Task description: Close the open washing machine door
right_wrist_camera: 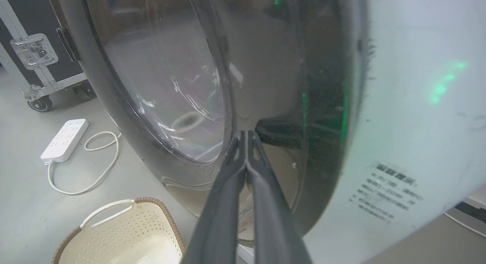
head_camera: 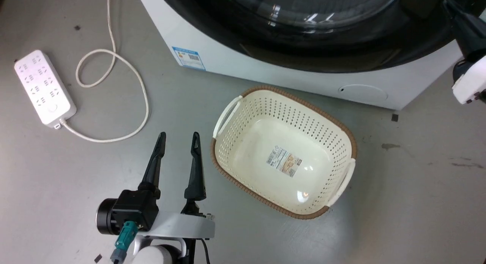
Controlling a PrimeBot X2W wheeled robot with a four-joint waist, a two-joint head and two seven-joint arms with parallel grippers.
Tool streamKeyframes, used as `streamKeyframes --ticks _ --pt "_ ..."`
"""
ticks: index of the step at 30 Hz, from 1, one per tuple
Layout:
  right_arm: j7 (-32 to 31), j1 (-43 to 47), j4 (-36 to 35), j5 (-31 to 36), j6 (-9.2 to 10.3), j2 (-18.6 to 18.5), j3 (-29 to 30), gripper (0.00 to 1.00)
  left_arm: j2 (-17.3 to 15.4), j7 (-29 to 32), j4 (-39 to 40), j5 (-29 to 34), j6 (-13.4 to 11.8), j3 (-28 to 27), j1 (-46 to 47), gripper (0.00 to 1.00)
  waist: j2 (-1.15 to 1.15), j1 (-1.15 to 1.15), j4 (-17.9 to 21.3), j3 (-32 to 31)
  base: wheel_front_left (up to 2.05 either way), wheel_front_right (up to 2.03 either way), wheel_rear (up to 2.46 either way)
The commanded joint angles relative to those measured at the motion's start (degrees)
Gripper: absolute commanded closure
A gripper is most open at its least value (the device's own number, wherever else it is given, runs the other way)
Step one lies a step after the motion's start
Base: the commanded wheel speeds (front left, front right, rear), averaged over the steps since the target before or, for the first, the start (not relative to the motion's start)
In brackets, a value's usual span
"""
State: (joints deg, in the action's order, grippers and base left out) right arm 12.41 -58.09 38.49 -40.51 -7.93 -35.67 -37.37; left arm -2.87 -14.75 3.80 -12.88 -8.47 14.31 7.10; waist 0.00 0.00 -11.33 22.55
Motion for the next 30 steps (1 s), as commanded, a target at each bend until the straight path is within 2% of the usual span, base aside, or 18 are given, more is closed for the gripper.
streamKeyframes --ticks 1,2,3,4,7,9,15,21,22,23,24,25,26,27,28,30 --pt "0.9 -0.1 0.5 -0.8 0.44 0.2 -0.4 1.00 0.0 -0.2 -0.2 -0.3 -0.1 -0.2 0.5 0.00 0.00 0.00 0.6 -1.4 0.00 0.00 0.00" --pt "1.2 0.6 0.6 -1.1 0.44 0.3 -0.7 1.00 0.0 -0.2 -0.4 -0.5 0.0 -0.4 0.4 0.00 0.00 0.00 0.8 -2.2 0.00 0.00 0.00" --pt "1.6 1.4 0.4 -1.1 0.44 0.4 -1.1 0.57 0.0 -0.2 -0.6 -0.7 0.1 -0.6 0.3 0.00 0.00 0.00 1.1 -3.1 0.00 0.00 0.00" --pt "1.9 2.2 0.0 -0.9 0.44 0.3 -1.4 0.00 0.0 -0.2 -0.9 -1.0 0.3 -0.9 0.1 0.00 0.00 0.00 1.4 -3.9 0.00 0.00 0.00" --pt "2.5 6.1 -1.6 0.0 0.44 0.5 -1.3 0.00 0.0 -0.2 -2.2 -1.3 0.8 -1.5 -0.6 0.00 0.00 0.00 2.6 -6.8 0.00 0.00 0.00" --pt "2.5 9.3 -4.2 1.5 0.44 1.0 0.8 0.00 0.0 -0.2 -3.2 -1.3 1.4 -2.1 -1.1 0.00 0.00 0.00 3.7 -8.9 0.00 0.00 0.00" --pt "2.6 24.3 -14.5 8.8 0.44 5.0 14.3 0.00 0.0 -0.2 -5.3 -1.4 3.2 -4.5 -3.2 0.00 0.00 0.00 7.3 -14.5 0.00 0.00 0.00" --pt "2.6 40.4 -26.8 19.6 0.44 13.8 29.4 0.00 0.0 -0.2 -6.6 -1.7 4.6 -6.4 -5.2 0.00 0.00 0.00 10.2 -17.7 0.00 0.00 0.00" --pt "2.6 46.9 -32.7 24.4 0.44 18.9 33.9 0.00 0.0 -0.2 -7.0 -1.6 5.2 -7.1 -5.8 0.00 0.00 0.00 11.2 -18.5 0.00 0.00 0.00" --pt "2.6 46.9 -32.7 24.4 0.44 18.9 33.9 0.00 0.0 -0.2 -7.0 -1.6 5.2 -7.1 -5.8 0.00 0.00 0.00 11.2 -18.5 0.00 0.00 0.00" --pt "2.6 50.6 -35.5 26.8 0.44 22.2 36.3 0.00 0.0 -0.2 -7.4 -1.5 5.6 -7.6 -6.1 0.00 0.00 0.00 11.5 -19.1 0.00 0.00 0.00" --pt "2.6 52.2 -36.6 28.0 0.44 23.6 37.2 0.00 0.0 -0.2 -7.6 -1.4 5.7 -7.7 -6.2 0.00 0.00 0.00 11.6 -19.3 0.00 0.00 0.00" --pt "2.6 52.2 -36.6 28.0 0.44 23.6 37.2 0.00 0.0 -0.2 -7.6 -1.4 5.7 -7.7 -6.2 0.00 0.00 0.00 11.6 -19.3 0.00 0.00 0.00" --pt "2.6 55.2 -38.1 30.8 0.44 26.0 38.2 0.00 0.0 -0.2 -8.1 -1.2 5.9 -7.9 -6.6 0.00 0.00 0.00 11.7 -19.9 0.00 0.00 0.00" --pt "2.6 55.2 -38.1 30.8 0.44 26.0 38.2 0.00 0.0 -0.2 -8.1 -1.2 5.9 -7.9 -6.6 0.00 0.00 0.00 11.7 -19.9 0.00 0.00 0.00" --pt "2.6 57.7 -38.6 32.3 0.44 28.6 39.5 0.00 0.0 -0.2 -8.7 -1.0 6.0 -8.1 -6.9 0.00 0.00 0.00 11.8 -20.3 0.00 0.00 0.00"
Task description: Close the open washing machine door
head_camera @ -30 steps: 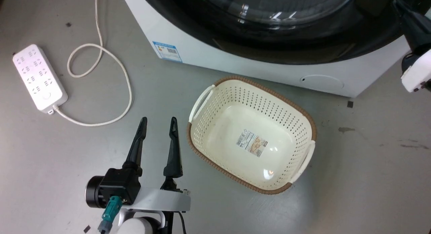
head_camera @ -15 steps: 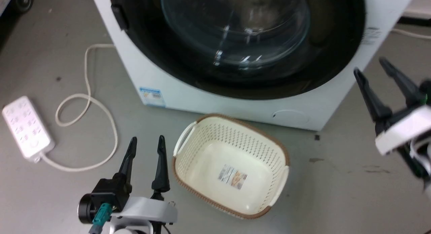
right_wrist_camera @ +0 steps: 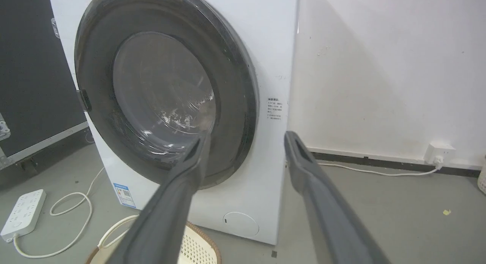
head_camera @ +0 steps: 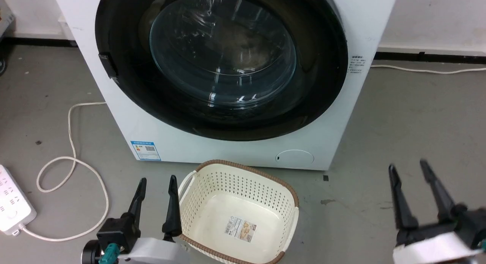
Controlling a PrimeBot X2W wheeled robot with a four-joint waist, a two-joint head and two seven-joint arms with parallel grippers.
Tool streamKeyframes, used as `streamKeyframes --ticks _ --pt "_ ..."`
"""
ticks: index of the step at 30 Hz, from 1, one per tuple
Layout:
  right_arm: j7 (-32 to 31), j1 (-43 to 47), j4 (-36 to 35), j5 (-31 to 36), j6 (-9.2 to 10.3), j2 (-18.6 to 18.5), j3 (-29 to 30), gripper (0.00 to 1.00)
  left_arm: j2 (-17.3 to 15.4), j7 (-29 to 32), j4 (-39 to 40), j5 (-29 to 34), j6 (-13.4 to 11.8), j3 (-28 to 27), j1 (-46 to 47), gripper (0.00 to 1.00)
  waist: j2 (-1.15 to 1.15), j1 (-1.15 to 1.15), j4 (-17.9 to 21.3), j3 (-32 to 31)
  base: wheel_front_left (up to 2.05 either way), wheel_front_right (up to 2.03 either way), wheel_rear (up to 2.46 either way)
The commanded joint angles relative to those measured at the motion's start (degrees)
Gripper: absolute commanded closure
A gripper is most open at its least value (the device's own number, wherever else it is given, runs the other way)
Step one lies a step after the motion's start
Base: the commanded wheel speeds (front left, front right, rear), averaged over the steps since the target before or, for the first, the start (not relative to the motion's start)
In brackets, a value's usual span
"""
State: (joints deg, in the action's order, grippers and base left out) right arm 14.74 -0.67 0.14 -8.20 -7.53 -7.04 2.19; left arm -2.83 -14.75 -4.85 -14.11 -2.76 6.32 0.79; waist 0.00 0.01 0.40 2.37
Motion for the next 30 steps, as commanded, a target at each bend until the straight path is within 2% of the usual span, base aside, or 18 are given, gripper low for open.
streamKeyframes --ticks 1,10,11,30 --pt "0.3 1.3 -0.3 0.6 0.04 0.8 0.4 0.00 0.0 -0.2 -0.4 0.4 0.3 -0.1 -0.8 0.00 0.00 -0.01 0.1 -0.2 0.00 0.00 0.00" --pt "0.3 4.0 1.5 3.7 0.04 3.3 0.8 0.00 0.0 -0.2 -3.0 3.0 1.0 -0.6 -0.8 0.00 0.00 -0.01 0.3 -0.5 0.00 0.00 0.00" --pt "0.0 3.5 1.5 3.6 0.00 3.1 0.8 1.00 0.0 0.0 -3.0 2.7 0.9 -0.5 -0.6 1.00 0.00 -0.01 0.3 -0.5 0.00 0.00 0.00" --pt "-1.7 3.2 1.4 4.2 0.00 3.2 0.5 1.00 0.0 1.8 -2.1 4.1 1.1 -1.0 -0.6 1.00 0.00 -0.01 0.2 -0.7 0.00 0.00 0.00"
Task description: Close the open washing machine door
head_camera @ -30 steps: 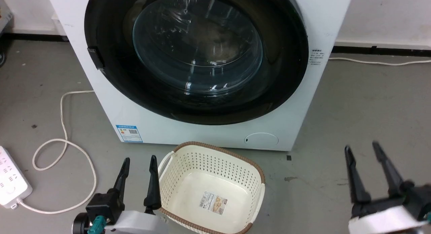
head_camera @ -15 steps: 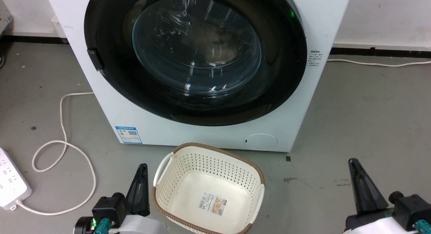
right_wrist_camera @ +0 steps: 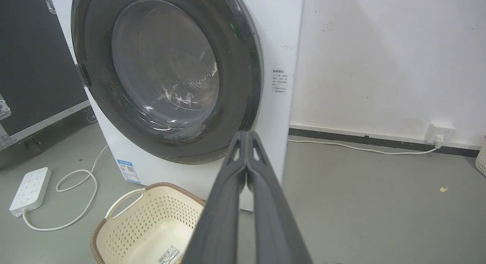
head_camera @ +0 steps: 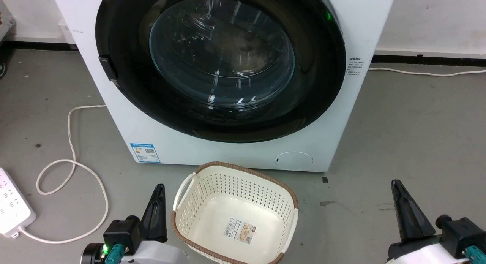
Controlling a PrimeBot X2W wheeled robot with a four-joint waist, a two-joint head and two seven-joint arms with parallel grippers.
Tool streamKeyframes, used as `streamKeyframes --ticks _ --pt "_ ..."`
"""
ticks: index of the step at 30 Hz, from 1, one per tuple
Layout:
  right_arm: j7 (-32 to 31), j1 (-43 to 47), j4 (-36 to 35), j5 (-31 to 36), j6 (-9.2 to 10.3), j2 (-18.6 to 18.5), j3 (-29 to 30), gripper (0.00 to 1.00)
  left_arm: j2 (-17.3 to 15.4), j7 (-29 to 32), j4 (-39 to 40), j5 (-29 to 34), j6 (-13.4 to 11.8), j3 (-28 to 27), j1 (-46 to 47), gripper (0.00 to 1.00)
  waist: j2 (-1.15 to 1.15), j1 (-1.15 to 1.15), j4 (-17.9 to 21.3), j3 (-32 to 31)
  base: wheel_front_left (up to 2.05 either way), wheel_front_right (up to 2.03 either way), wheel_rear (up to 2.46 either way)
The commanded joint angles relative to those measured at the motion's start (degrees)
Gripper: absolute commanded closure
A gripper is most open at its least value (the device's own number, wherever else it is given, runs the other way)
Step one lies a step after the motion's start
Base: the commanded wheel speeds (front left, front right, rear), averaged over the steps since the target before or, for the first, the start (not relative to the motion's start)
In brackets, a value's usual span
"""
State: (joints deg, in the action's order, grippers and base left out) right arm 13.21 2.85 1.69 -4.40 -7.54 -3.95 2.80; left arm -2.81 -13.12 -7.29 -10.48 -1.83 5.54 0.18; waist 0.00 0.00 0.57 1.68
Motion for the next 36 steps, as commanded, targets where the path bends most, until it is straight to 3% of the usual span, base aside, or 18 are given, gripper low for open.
streamKeyframes --ticks 1,36 --pt "-0.3 -0.3 -0.2 0.4 0.01 0.1 -0.1 1.00 0.0 0.3 0.4 0.6 0.2 -0.3 0.0 1.00 0.00 0.00 0.0 0.0 0.00 0.00 0.00" --pt "-4.4 -1.1 -0.7 1.7 0.02 0.4 -1.0 1.00 0.0 4.4 2.6 3.7 0.7 -1.9 -0.1 1.00 0.00 0.00 -0.2 -0.6 0.00 0.00 0.00"
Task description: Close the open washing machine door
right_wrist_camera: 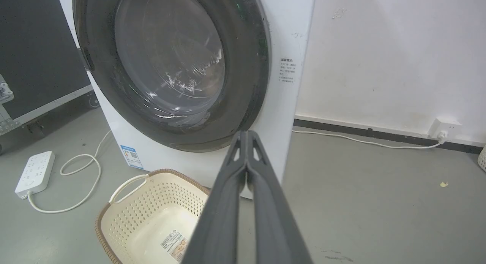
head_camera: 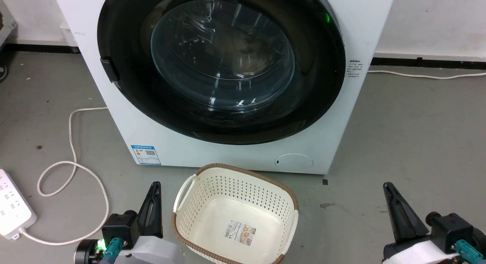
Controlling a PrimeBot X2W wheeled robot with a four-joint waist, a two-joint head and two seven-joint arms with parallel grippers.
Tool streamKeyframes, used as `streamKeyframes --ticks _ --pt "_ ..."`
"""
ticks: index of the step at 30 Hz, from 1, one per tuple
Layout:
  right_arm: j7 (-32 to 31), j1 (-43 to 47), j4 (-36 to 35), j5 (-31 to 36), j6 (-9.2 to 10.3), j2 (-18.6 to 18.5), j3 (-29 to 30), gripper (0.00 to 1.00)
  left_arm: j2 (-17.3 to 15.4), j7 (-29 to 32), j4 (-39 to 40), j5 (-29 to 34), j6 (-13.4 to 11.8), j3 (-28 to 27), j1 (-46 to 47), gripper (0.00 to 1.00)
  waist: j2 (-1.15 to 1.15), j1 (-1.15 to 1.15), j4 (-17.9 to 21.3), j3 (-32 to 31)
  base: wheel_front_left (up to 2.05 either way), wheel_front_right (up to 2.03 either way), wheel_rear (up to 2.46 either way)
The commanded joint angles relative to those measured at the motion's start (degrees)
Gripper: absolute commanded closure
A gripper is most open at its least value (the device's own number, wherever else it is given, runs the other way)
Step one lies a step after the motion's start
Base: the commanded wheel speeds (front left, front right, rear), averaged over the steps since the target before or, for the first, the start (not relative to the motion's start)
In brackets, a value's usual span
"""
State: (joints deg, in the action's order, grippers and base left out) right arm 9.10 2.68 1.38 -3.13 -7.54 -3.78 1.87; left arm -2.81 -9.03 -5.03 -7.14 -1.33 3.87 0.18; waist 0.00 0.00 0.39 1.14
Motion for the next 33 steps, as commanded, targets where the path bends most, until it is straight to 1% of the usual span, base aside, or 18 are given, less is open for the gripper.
streamKeyframes --ticks 1,33 --pt "-0.4 -1.0 -0.4 0.4 0.02 0.3 -0.1 1.00 0.0 0.4 0.4 0.5 0.2 -0.3 -0.1 1.00 0.00 0.00 0.0 0.0 0.00 0.00 0.00" --pt "-4.7 -1.8 -0.9 1.7 0.04 0.6 -1.0 1.00 0.0 4.6 2.6 3.7 0.8 -2.1 -0.1 1.00 0.00 0.00 -0.2 -0.6 0.00 0.00 0.00"
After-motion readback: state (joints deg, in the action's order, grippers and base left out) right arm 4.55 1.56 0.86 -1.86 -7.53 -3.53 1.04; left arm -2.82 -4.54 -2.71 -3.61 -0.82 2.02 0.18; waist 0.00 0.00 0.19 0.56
